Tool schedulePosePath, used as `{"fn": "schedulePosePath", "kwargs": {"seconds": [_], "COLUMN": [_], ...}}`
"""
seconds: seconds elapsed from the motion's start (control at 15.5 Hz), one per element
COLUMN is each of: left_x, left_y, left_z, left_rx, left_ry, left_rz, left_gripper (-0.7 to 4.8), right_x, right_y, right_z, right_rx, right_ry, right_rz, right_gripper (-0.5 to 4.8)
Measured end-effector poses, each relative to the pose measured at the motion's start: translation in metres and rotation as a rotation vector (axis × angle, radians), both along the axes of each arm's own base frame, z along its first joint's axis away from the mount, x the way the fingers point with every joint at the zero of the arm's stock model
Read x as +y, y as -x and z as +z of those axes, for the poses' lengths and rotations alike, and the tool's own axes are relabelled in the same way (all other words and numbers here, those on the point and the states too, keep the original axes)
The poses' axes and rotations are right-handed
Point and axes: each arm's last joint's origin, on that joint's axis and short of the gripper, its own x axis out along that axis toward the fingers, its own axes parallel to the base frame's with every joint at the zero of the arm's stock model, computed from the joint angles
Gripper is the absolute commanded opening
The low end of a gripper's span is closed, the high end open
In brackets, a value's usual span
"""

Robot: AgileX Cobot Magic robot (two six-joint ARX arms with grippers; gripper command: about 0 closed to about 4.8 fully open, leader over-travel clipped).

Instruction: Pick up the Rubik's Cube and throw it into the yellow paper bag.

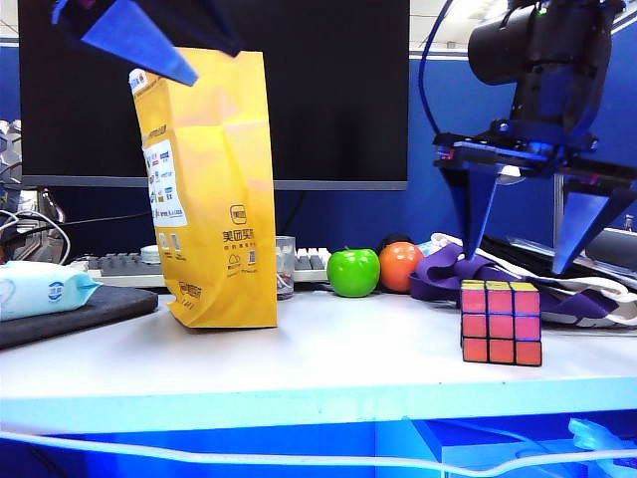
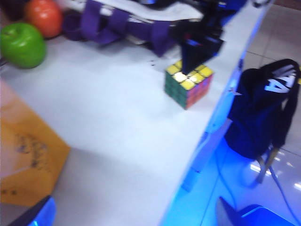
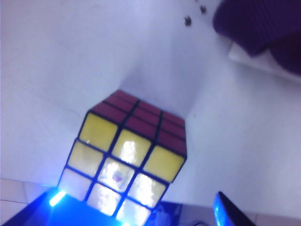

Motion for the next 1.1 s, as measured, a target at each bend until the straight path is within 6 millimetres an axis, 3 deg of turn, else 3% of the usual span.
{"fn": "schedulePosePath", "kwargs": {"seconds": [0.26,0.52,0.64,0.97,1.03,1.1], "left_x": [0.0,0.0,0.001,0.001,0.001,0.001], "left_y": [0.0,0.0,0.001,0.001,0.001,0.001], "left_z": [0.0,0.0,-0.002,-0.002,-0.002,-0.002], "left_rx": [0.0,-0.001,0.021,0.018,0.018,0.018], "left_ry": [0.002,0.003,-0.013,-0.015,-0.016,-0.016], "left_rz": [-0.001,-0.001,0.0,-0.003,-0.003,-0.003], "left_gripper": [4.79,4.79,4.79,4.79,4.79,4.79], "right_x": [0.005,0.031,0.033,0.032,0.032,0.032], "right_y": [0.0,-0.006,-0.009,-0.012,-0.013,-0.014], "right_z": [-0.004,-0.032,-0.041,-0.041,-0.041,-0.041], "right_rx": [0.055,0.128,0.15,0.097,0.095,0.093], "right_ry": [-0.043,-0.046,-0.029,0.014,0.013,0.012], "right_rz": [-0.064,-0.052,-0.055,-0.07,-0.074,-0.076], "right_gripper": [4.79,4.79,4.79,4.79,4.5,2.9]}}
